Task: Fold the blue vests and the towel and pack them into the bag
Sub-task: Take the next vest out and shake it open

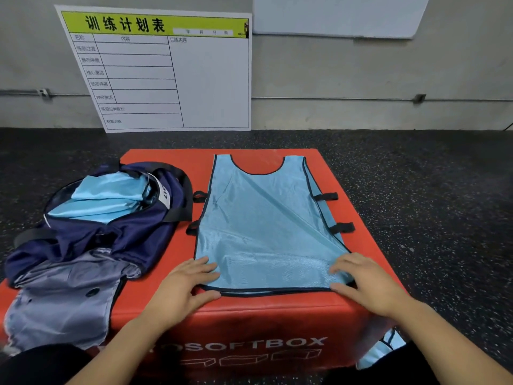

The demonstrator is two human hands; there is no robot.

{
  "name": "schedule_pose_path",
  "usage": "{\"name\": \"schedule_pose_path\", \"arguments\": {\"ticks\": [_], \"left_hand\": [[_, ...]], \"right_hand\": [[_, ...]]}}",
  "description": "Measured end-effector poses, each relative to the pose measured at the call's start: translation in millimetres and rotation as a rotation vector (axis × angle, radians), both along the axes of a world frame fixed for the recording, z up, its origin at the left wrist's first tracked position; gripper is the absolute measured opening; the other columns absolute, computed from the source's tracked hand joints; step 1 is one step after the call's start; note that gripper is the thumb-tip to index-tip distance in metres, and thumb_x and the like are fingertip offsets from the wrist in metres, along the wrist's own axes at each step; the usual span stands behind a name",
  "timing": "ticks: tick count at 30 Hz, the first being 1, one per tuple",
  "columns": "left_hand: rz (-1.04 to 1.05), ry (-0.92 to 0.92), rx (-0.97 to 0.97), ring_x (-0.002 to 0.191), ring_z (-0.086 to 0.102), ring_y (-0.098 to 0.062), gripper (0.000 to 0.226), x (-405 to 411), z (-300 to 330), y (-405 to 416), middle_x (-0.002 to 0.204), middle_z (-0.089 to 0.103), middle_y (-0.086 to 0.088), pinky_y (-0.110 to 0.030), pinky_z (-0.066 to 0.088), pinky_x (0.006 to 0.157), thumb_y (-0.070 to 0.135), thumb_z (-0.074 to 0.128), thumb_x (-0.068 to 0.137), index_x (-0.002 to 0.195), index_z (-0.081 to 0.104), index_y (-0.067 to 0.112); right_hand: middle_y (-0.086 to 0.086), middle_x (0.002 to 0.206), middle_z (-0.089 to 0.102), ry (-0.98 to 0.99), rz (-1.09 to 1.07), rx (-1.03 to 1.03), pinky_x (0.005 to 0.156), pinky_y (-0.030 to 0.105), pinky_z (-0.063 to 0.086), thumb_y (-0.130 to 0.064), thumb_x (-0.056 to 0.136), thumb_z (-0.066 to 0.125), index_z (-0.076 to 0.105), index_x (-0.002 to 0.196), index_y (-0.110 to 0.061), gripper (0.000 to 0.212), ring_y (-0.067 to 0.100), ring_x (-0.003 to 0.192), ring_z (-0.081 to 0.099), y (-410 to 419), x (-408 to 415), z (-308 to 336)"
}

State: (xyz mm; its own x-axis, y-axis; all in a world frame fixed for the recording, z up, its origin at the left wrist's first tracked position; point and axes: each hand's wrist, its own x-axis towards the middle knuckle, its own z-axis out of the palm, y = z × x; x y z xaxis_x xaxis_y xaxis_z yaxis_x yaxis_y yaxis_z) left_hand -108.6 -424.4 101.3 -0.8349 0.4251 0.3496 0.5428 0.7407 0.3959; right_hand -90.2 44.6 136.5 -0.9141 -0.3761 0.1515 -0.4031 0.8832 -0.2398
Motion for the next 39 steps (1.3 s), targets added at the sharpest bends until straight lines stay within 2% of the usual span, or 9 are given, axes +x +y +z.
{"name": "schedule_pose_path", "arguments": {"ticks": [3, 6, 16, 20, 22, 26, 31, 35, 39], "left_hand": [[-0.013, -0.003, 0.084, 0.134, 0.047, 0.008, 0.053, 3, -1, -4, 0.129, 0.063, 0.027, -0.014, 0.027, 0.117, 0.077, 0.056, 0.083, 0.114, 0.076, 0.038], [-0.004, -0.021, 0.15, 0.129, 0.051, 0.01, 0.045, 8, -3, -5, 0.122, 0.067, 0.026, -0.011, 0.035, 0.11, 0.07, 0.059, 0.084, 0.106, 0.079, 0.036], [0.016, 0.066, 0.056, 0.1, 0.062, -0.002, 0.032, 21, 12, 17, 0.105, 0.067, 0.021, -0.014, 0.044, 0.093, 0.05, 0.045, 0.099, 0.098, 0.069, 0.028], [0.124, -0.002, 0.101, 0.084, 0.057, -0.003, 0.018, 22, 23, 15, 0.087, 0.06, 0.017, -0.031, 0.048, 0.076, 0.047, 0.041, 0.097, 0.094, 0.053, 0.034], [0.104, -0.057, 0.093, 0.088, 0.058, 0.0, 0.01, 20, 25, 9, 0.091, 0.062, 0.019, -0.031, 0.05, 0.078, 0.042, 0.046, 0.094, 0.1, 0.053, 0.037], [0.041, -0.223, 0.109, 0.097, 0.064, -0.002, 0.029, 20, 32, -4, 0.1, 0.068, 0.017, -0.028, 0.05, 0.087, 0.021, 0.057, 0.082, 0.107, 0.057, 0.037], [-0.043, -0.425, 0.32, 0.09, 0.068, -0.01, 0.028, 13, 55, -6, 0.098, 0.073, 0.005, -0.024, 0.049, 0.085, 0.011, 0.057, 0.079, 0.104, 0.067, 0.016], [0.07, -0.403, 0.571, 0.061, 0.048, -0.006, 0.028, -8, 49, 3, 0.073, 0.063, 0.003, -0.018, 0.038, 0.059, 0.003, 0.058, 0.09, 0.113, 0.062, 0.018], [0.229, -0.382, 0.533, 0.052, 0.042, -0.004, 0.037, -23, 27, 10, 0.072, 0.061, -0.003, -0.021, 0.037, 0.053, -0.005, 0.059, 0.095, 0.111, 0.059, 0.029]], "right_hand": [[-0.024, 0.12, 0.058, -0.142, 0.022, -0.177, 0.102, 0.012, 0.035, -0.051, 0.08, 0.079, 0.071, 0.11, -0.037, 0.035, -0.005, 0.116, 0.053, 8, 6, 2], [-0.02, 0.117, 0.062, -0.2, -0.018, -0.223, 0.099, 0.009, 0.037, -0.032, 0.076, 0.089, 0.074, 0.099, -0.034, 0.027, -0.003, 0.11, 0.058, 16, 6, 4], [-0.02, 0.096, 0.057, -0.021, -0.01, -0.119, 0.086, 0.025, 0.043, -0.031, 0.095, 0.068, 0.058, 0.09, -0.034, 0.011, 0.002, 0.094, 0.051, 1, 8, -2], [-0.017, 0.088, 0.061, -0.064, -0.11, -0.197, 0.081, 0.033, 0.048, -0.033, 0.098, 0.062, 0.05, 0.093, -0.041, 0.016, 0.003, 0.085, 0.056, 2, 16, 6], [-0.014, 0.087, 0.066, -0.133, -0.135, -0.243, 0.078, 0.033, 0.05, -0.024, 0.094, 0.066, 0.048, 0.096, -0.042, 0.026, 0.007, 0.078, 0.061, 3, 22, 11], [-0.008, 0.085, 0.07, -0.261, -0.172, -0.369, 0.084, 0.029, 0.048, -0.005, 0.077, 0.069, 0.055, 0.095, -0.039, 0.041, 0.012, 0.08, 0.066, 11, 28, 19], [0.003, 0.065, 0.055, -0.293, -0.217, -0.782, 0.059, 0.02, 0.04, 0.021, 0.081, 0.053, 0.063, 0.089, -0.017, 0.04, 0.019, 0.065, 0.048, 12, 20, 29], [0.005, 0.069, 0.046, -0.207, -0.378, -0.849, 0.06, 0.029, 0.036, 0.011, 0.09, 0.056, 0.061, 0.091, -0.022, 0.033, 0.016, 0.063, 0.041, 8, -4, 21], [0.005, 0.076, 0.064, -0.178, -0.453, -0.678, 0.056, 0.025, 0.041, -0.001, 0.097, 0.06, 0.055, 0.091, -0.026, 0.026, 0.004, 0.055, 0.046, -5, -18, 11]]}}
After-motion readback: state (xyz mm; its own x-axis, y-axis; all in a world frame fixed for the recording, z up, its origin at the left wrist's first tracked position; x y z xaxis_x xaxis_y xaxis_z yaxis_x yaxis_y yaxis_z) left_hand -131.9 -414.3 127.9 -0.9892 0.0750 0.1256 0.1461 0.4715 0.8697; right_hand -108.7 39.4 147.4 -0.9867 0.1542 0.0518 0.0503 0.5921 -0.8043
